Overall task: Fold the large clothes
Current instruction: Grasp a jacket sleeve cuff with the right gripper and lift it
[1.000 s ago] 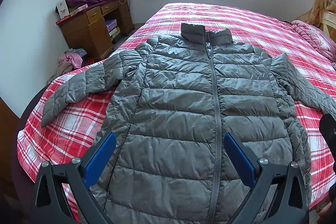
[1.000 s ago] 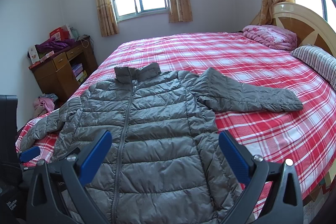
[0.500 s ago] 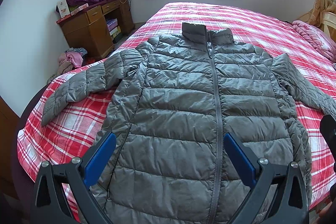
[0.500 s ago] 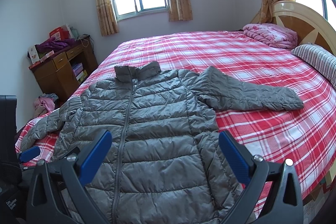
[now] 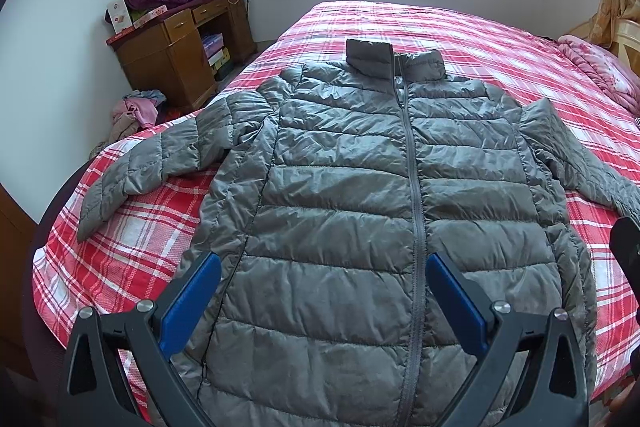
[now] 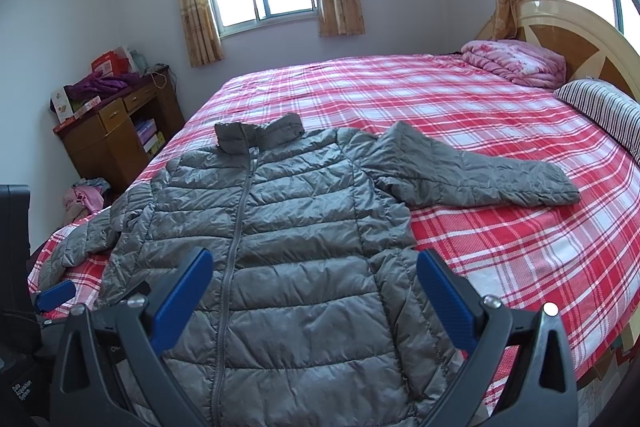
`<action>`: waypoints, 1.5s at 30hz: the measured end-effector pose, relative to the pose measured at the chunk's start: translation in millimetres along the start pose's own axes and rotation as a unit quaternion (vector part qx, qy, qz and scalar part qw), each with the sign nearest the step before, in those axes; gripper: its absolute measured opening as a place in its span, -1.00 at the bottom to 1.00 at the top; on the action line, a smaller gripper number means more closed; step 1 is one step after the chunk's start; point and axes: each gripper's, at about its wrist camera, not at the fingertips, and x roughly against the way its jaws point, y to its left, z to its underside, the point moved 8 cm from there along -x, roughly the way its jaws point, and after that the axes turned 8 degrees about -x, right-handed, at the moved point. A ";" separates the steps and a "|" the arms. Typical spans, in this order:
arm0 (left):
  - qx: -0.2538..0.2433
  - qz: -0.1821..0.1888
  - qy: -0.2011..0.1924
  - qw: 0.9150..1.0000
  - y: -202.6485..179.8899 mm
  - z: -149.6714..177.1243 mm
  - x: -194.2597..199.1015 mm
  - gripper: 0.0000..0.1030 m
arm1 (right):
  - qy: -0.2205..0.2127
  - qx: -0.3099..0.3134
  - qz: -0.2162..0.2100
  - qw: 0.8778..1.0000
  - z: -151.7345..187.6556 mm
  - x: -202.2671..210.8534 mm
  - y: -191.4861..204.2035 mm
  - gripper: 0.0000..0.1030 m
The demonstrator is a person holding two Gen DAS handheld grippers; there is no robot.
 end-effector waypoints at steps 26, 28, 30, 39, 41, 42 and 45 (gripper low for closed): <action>0.085 -0.071 -0.036 0.993 143.9 -27.5 -130.8 0.98 | 0.025 -0.386 0.160 0.908 -44.4 -109.7 -380.0 0.47; 0.096 -0.063 -0.032 0.993 143.5 -18.6 -140.3 0.98 | 0.036 -0.400 0.165 0.901 -42.1 -128.8 -393.6 0.34; 0.104 -0.058 -0.021 0.993 139.3 -6.7 -153.5 0.98 | 0.026 -0.393 0.191 0.899 -45.6 -138.6 -396.1 0.34; 0.129 -0.047 -0.018 0.990 120.0 17.8 -170.4 0.98 | 0.006 -0.304 0.298 0.905 -58.4 -156.2 -412.3 -0.75; 0.131 -0.043 -0.020 0.990 119.8 16.8 -172.0 0.98 | 0.007 -0.263 0.313 0.912 -63.1 -160.9 -407.0 -0.84; 0.131 -0.043 -0.021 0.990 118.8 15.3 -173.3 0.98 | 0.005 -0.242 0.317 0.917 -66.0 -159.9 -401.5 -0.86; 0.130 -0.042 -0.026 0.990 120.5 15.6 -171.1 0.98 | -0.035 -0.209 0.307 0.928 -87.9 -141.3 -381.5 -0.87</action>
